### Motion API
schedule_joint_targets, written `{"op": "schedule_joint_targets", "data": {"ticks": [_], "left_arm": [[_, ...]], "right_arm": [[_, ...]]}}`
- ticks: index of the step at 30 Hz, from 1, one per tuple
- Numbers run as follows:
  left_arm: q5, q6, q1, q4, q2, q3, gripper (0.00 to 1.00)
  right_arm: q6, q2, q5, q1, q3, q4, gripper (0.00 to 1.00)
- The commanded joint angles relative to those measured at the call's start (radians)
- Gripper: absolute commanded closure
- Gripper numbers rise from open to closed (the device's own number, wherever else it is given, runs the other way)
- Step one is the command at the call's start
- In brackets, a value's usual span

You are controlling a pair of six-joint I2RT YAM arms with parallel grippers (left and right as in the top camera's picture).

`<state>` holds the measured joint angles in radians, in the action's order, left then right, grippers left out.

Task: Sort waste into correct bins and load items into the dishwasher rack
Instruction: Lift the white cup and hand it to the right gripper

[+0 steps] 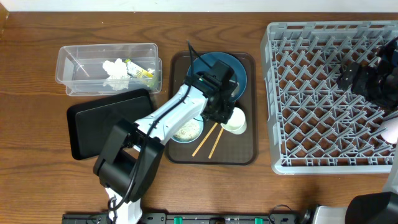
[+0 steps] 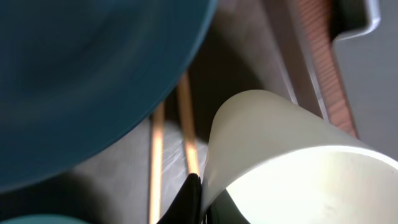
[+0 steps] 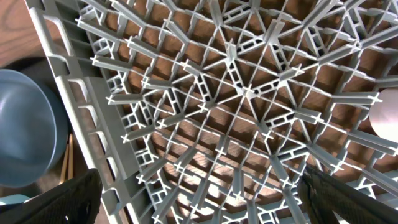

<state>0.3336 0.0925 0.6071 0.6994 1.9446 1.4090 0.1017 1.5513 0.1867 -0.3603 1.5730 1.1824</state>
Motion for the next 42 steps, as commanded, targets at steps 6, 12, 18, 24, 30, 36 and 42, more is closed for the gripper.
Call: {"op": "schedule_joint_targets", "data": {"ticks": [6, 12, 18, 24, 30, 36, 42], "left_arm": [[-0.002, 0.021, -0.128, 0.056, -0.220, 0.001, 0.94], [0.332, 0.141, -0.320, -0.012, -0.351, 0.001, 0.94], [0.710, 0.208, -0.435, -0.080, -0.328, 0.001, 0.94], [0.835, 0.224, -0.428, -0.081, -0.288, 0.001, 0.94], [0.865, 0.224, -0.409, -0.081, -0.281, 0.001, 0.94], [0.943, 0.224, -0.391, -0.088, -0.281, 0.001, 0.94], [0.954, 0.224, -0.383, -0.088, -0.280, 0.001, 0.94]], "right_arm": [[-0.064, 0.005, 0.032, 0.008, -0.006, 0.004, 0.01], [-0.205, 0.005, 0.283, 0.008, -0.039, -0.003, 0.01], [-0.415, 0.005, 0.669, 0.034, -0.120, -0.005, 0.01], [-0.531, 0.005, 0.946, 0.159, -0.254, -0.087, 0.01], [-0.541, 0.005, 1.087, 0.322, -0.349, -0.255, 0.01], [-0.541, 0.005, 1.102, 0.459, -0.359, -0.389, 0.01], [-0.541, 0.005, 1.196, 0.526, -0.359, -0.550, 0.01]]}}
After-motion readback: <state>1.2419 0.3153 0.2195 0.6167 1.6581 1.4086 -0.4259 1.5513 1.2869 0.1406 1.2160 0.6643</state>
